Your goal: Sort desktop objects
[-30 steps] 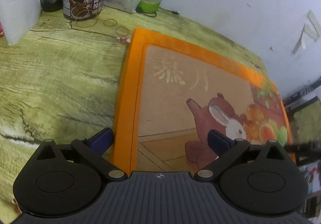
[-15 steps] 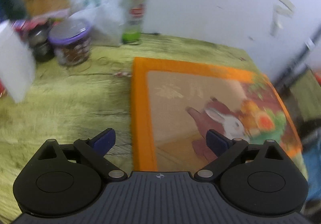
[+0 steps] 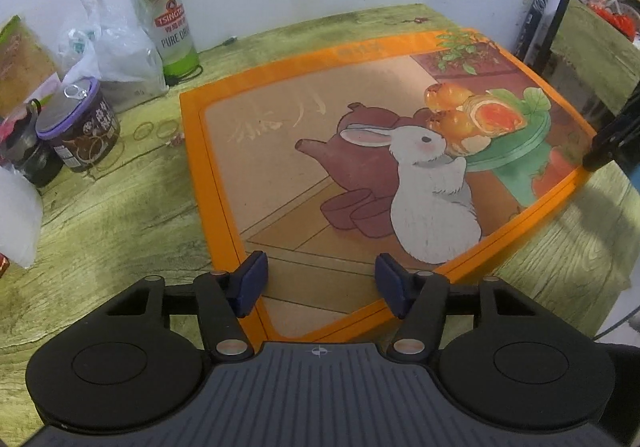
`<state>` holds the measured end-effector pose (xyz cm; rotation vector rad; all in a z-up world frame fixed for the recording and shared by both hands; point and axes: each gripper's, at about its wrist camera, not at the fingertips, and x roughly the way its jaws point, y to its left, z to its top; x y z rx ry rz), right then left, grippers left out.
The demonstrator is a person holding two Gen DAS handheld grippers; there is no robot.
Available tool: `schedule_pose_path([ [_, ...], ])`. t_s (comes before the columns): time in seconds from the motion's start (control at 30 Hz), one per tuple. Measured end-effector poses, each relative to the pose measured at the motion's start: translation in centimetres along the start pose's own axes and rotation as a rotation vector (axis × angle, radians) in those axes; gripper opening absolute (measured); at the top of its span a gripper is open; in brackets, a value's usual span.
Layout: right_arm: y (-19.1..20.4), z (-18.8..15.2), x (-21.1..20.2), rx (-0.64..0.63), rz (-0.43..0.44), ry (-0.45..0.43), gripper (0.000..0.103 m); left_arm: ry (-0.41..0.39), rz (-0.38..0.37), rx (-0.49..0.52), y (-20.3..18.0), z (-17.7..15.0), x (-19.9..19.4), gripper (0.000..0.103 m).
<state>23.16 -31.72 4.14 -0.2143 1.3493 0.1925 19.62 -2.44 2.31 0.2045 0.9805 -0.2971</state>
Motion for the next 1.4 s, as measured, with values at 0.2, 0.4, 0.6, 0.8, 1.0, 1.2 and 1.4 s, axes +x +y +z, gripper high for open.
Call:
schedule_pose_path([
  [0.2,0.0,0.5,0.4,-0.004,0.007,0.039,0.031,0.012,-0.008,-0.004,0.2,0.1,0.3,0.062],
  [0.4,-0.1,0.5,0.7,-0.002,0.010,0.048,0.031,0.009,-0.004,-0.013,0.0,0.1,0.2,0.062],
  [0.6,0.0,0.3,0.7,-0.002,0.001,0.040,0.032,0.002,-0.003,-0.020,-0.1,-0.1,0.1,0.063],
  [0.8,-0.4,0.3,0.7,0.011,0.002,0.039,0.037,-0.020,-0.002,-0.012,-0.1,1.0,-0.1,0.064],
  [1.0,0.1,2.6,-0.8,-0.031,-0.013,-0.012,0.036,-0.041,-0.002,-0.004,-0.1,2.1,-0.3,0.072],
  [1.2,0.5,6.6,-0.2,-0.052,-0.033,-0.053,0.036,-0.018,0.015,-0.047,0.9,4.5,1.7,0.072],
  [1.4,0.0,8.0,1.9,-0.041,-0.037,-0.022,0.036,0.045,0.002,-0.082,1.3,5.2,3.5,0.073],
])
